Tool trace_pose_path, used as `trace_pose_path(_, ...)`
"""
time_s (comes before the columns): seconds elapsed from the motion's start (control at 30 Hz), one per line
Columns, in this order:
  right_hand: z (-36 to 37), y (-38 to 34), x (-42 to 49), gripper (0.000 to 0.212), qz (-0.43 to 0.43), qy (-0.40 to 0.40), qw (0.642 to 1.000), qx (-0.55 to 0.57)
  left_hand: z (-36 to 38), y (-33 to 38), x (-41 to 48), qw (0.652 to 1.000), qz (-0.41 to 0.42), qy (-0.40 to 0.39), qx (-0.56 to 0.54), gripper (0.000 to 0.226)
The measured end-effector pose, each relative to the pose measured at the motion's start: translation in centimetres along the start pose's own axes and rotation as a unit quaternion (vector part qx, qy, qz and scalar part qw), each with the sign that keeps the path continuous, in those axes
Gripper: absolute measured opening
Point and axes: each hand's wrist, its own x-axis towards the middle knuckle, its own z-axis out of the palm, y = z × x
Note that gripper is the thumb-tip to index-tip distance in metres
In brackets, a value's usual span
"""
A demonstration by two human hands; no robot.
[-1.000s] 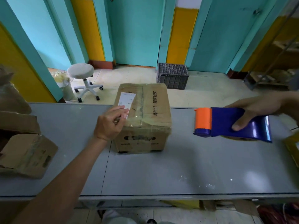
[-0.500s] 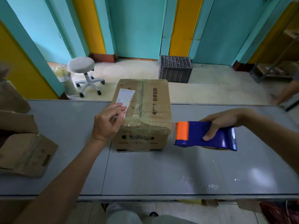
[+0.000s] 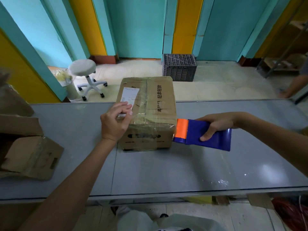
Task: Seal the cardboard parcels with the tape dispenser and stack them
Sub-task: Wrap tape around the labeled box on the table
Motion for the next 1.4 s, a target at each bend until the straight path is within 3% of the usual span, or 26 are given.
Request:
trace_pose_path(0.3,1.0,-3.1,-0.9,0.051,0.024,0.072,0.99,-0.121,-0.9,-0.4,0.3,0.999,0.012,-0.035,0.015,0.029)
trace_pose_path(0.57,1.8,-3.5,-1.6,0.054,0.026,0.137,0.969,-0.202,-0.8,-0.1,0.8,0.998,0.016,-0.042,0.053,0.002)
trace_pose_path(0.9,-0.4,-6.4,-2.0,0.057,0.16,0.054,0.978,-0.125,-1.0,0.4,0.6,0.997,-0.001,-0.048,0.054,0.003)
trace_pose_path(0.97,-0.1,-6.8,-1.3,0.059,0.158,0.077,0.967,-0.183,-1.0,0.5,0.5,0.998,-0.003,-0.044,0.044,0.009)
trace_pose_path(1.07,3.5,-6.3,1.1,0.056,0.126,0.146,0.918,-0.346,-0.6,0.8,0.3,0.999,-0.016,-0.046,0.02,0.015)
trace_pose_path(1.17,3.8,-4.8,3.2,0.061,0.145,0.128,0.917,-0.349,-0.6,0.5,0.0,0.999,-0.009,-0.027,0.018,0.022)
trace_pose_path(1.4,3.7,-0.5,4.4,0.069,0.088,0.213,0.923,-0.309,-1.2,-0.1,0.2,0.994,-0.031,-0.094,0.051,0.039)
